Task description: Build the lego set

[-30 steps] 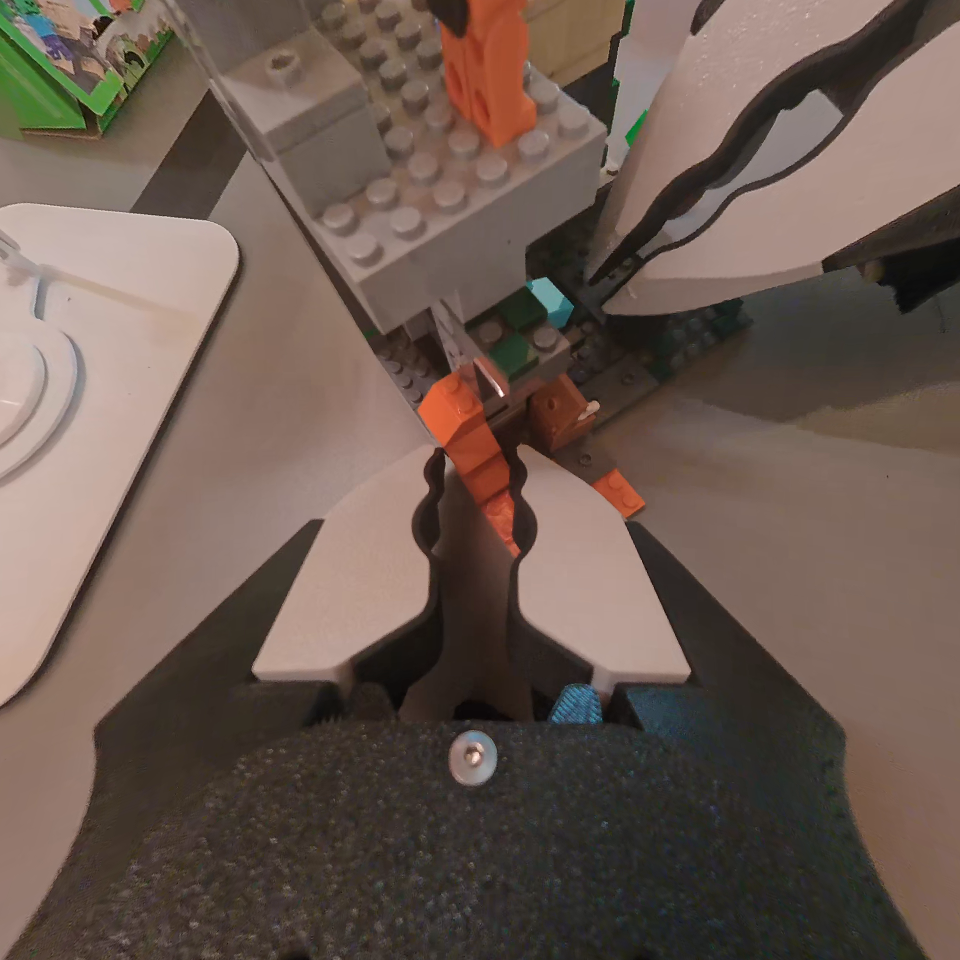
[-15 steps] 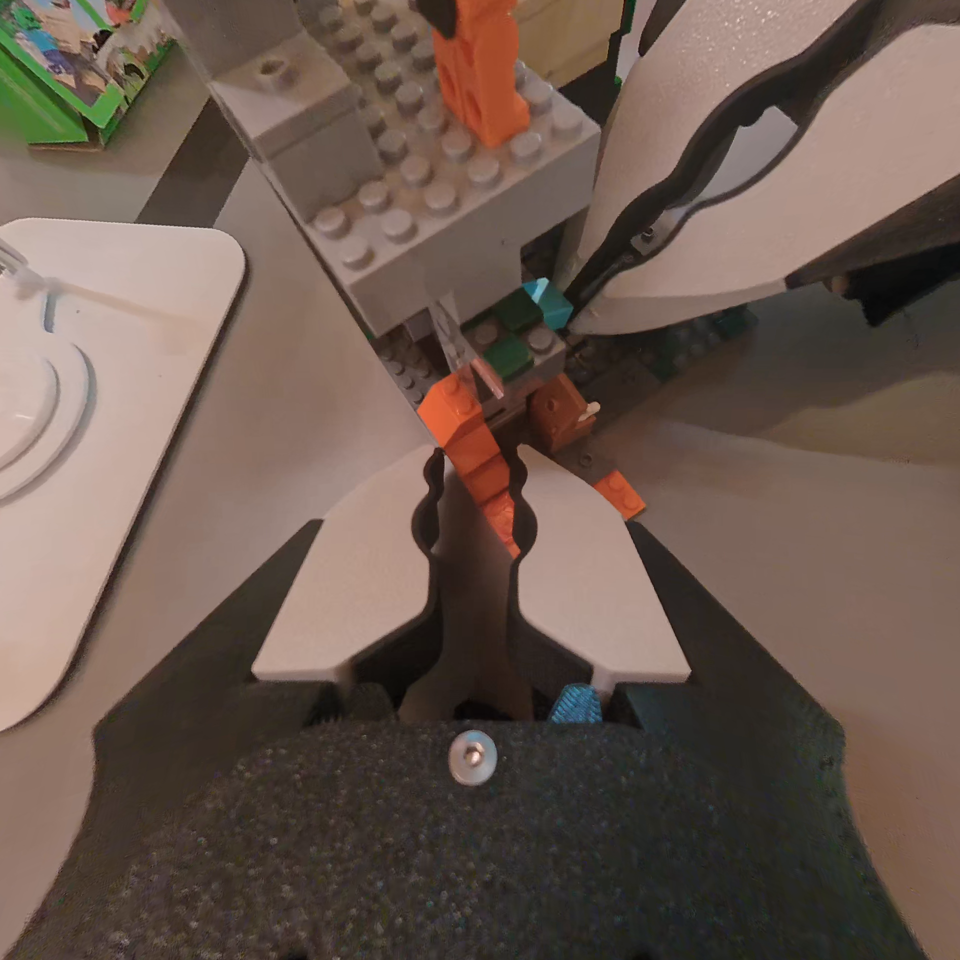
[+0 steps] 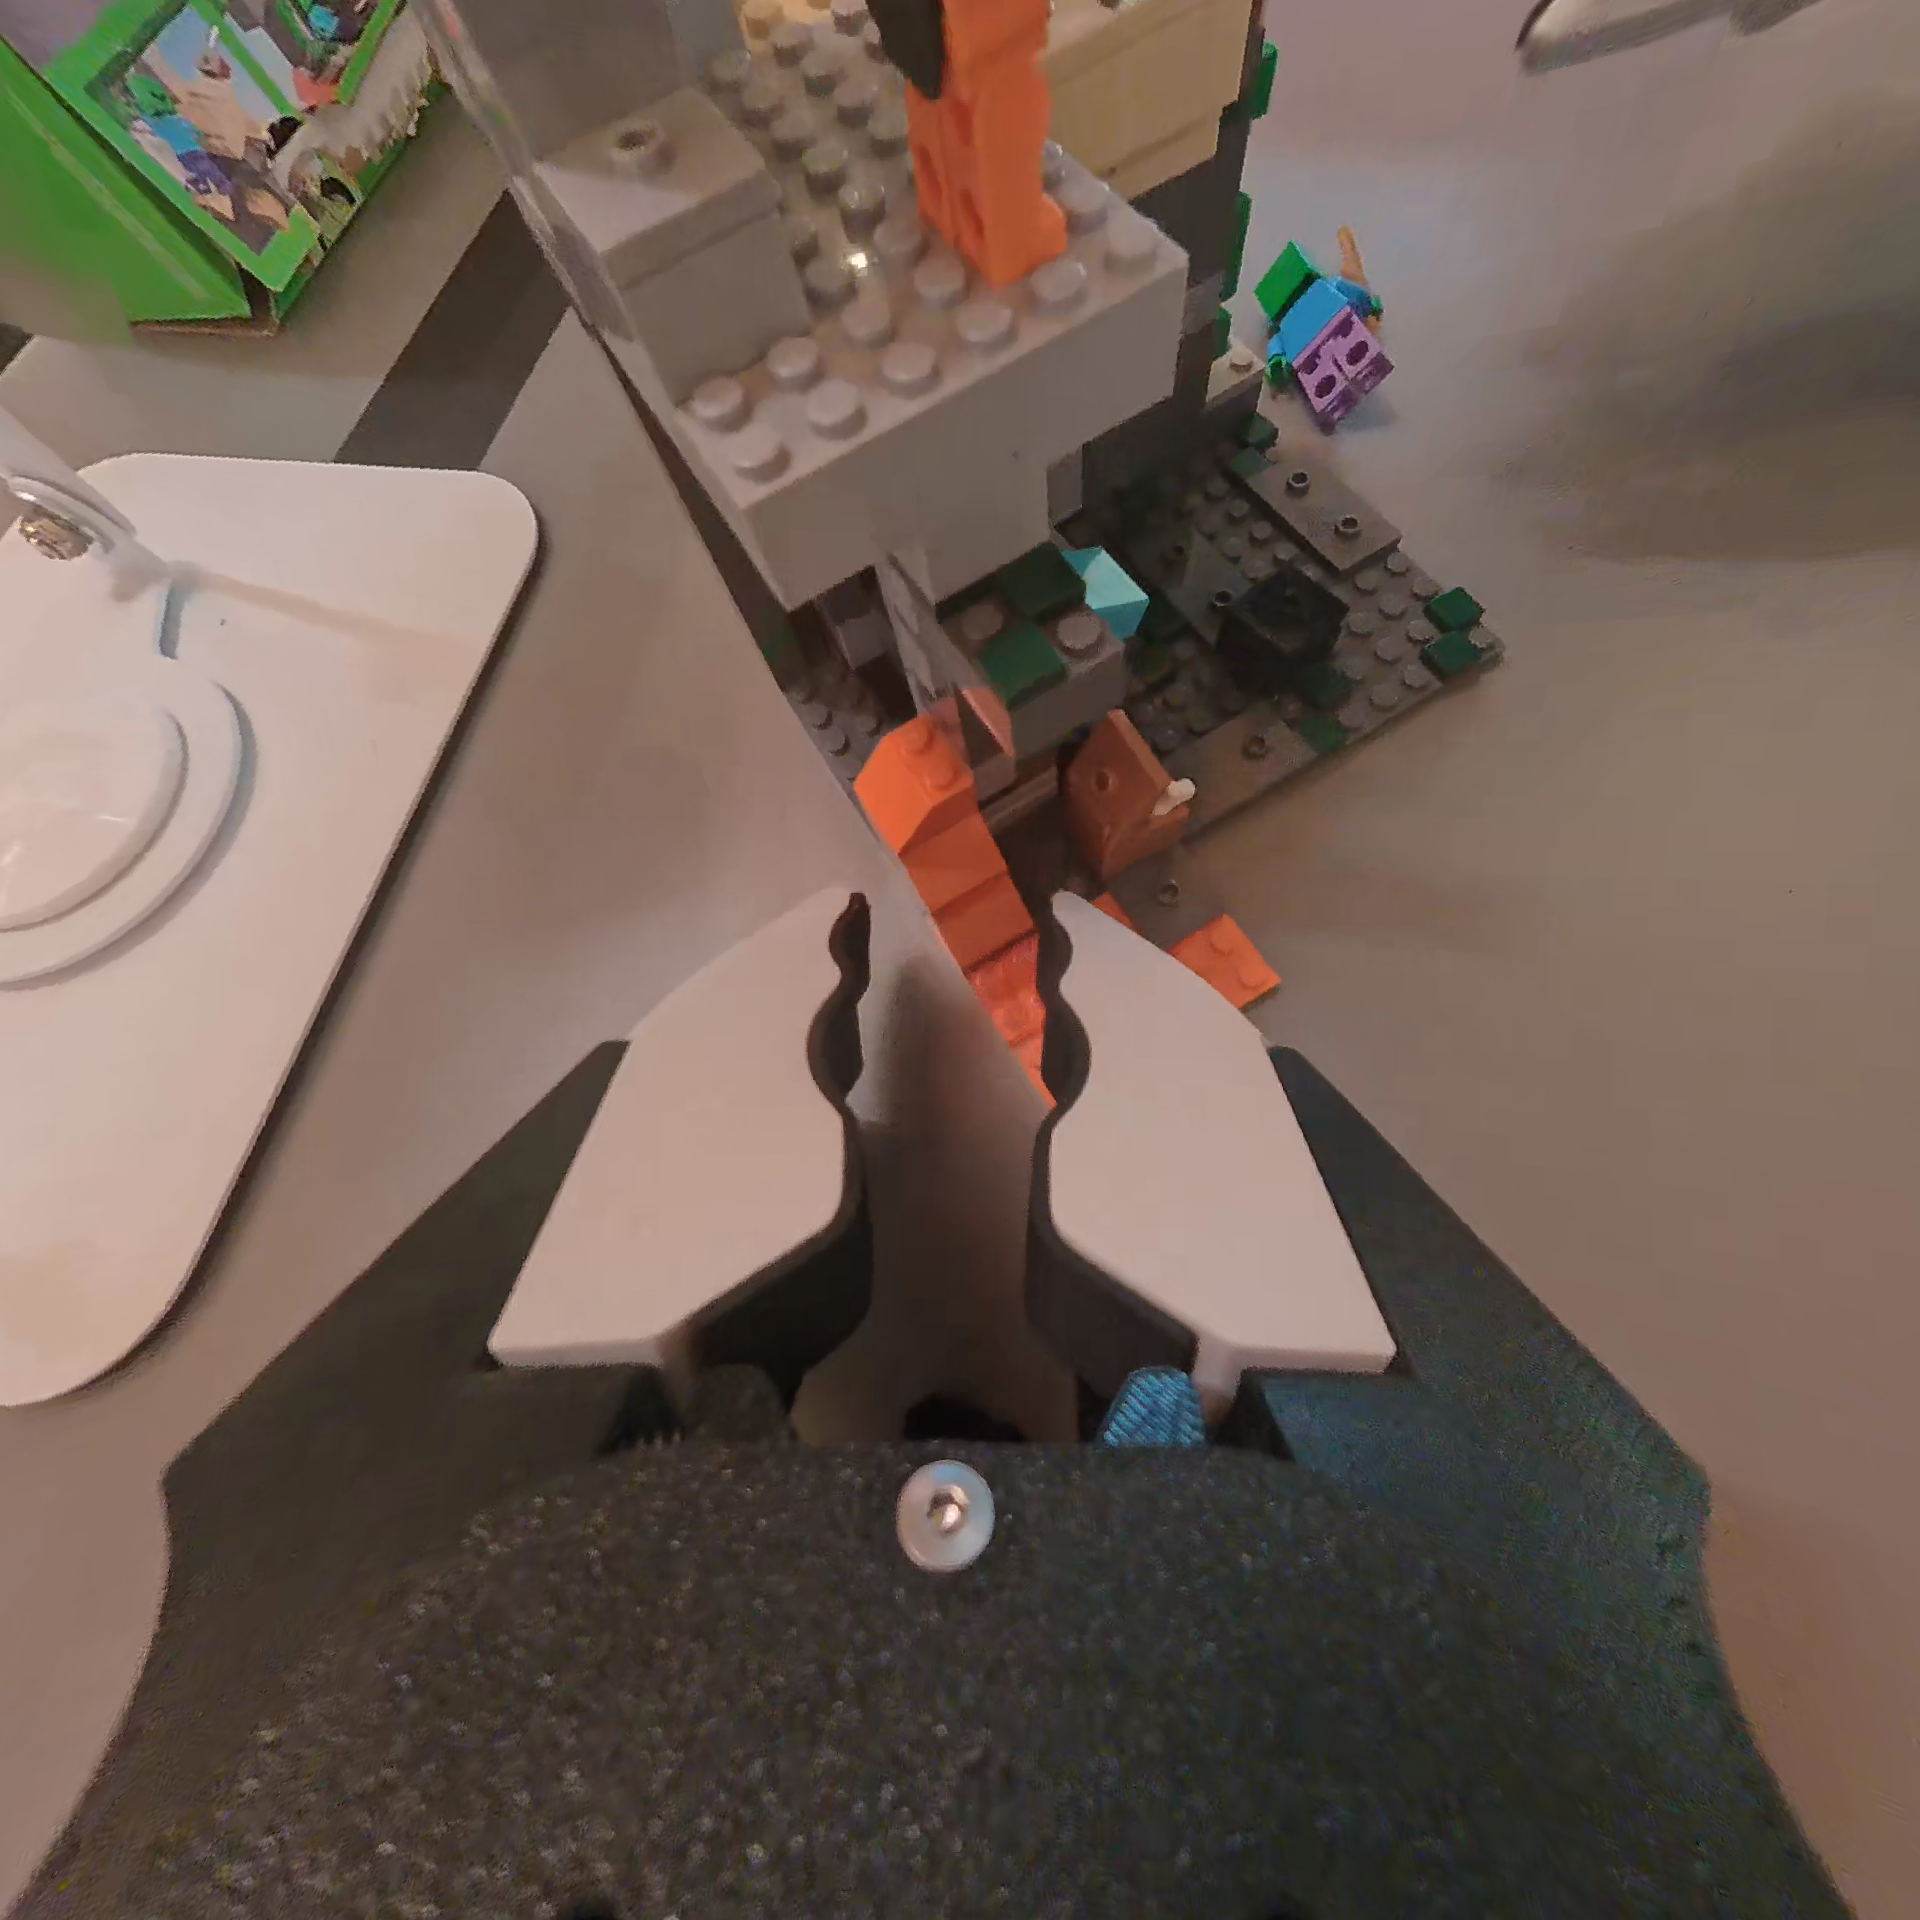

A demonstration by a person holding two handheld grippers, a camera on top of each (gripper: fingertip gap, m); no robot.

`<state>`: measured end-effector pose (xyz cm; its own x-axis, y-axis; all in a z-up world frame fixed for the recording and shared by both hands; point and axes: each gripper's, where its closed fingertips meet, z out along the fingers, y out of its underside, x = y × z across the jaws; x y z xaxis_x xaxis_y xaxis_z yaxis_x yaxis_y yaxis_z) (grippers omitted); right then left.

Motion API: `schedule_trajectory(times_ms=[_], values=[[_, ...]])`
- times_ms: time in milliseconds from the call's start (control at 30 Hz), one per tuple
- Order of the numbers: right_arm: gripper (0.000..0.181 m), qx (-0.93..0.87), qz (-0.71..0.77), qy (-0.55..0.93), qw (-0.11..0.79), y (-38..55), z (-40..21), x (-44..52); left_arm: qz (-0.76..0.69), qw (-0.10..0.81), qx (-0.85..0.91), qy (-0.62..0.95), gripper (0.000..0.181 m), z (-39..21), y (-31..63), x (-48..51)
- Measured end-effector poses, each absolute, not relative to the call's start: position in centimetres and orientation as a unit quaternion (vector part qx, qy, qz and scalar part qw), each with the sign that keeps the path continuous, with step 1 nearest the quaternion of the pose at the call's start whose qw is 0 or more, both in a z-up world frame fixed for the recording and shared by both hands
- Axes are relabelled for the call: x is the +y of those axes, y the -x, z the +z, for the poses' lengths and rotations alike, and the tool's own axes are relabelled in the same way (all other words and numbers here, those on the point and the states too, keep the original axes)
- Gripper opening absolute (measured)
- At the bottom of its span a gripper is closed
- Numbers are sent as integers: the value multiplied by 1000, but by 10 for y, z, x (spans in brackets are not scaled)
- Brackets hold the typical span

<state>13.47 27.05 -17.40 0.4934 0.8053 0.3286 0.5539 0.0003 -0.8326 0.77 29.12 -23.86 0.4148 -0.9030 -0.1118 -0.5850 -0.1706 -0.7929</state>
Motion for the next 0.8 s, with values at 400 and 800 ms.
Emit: schedule_trajectory(times_ms=[400, 800], values=[[63, -456, 191, 741, 454, -126, -214, 301, -223, 458, 435, 743, 36, -216, -23, 287], [21, -416, 131, 775, 456, -126, -223, 298, -208, 475, 386, 763, 36, -214, -23, 305]])
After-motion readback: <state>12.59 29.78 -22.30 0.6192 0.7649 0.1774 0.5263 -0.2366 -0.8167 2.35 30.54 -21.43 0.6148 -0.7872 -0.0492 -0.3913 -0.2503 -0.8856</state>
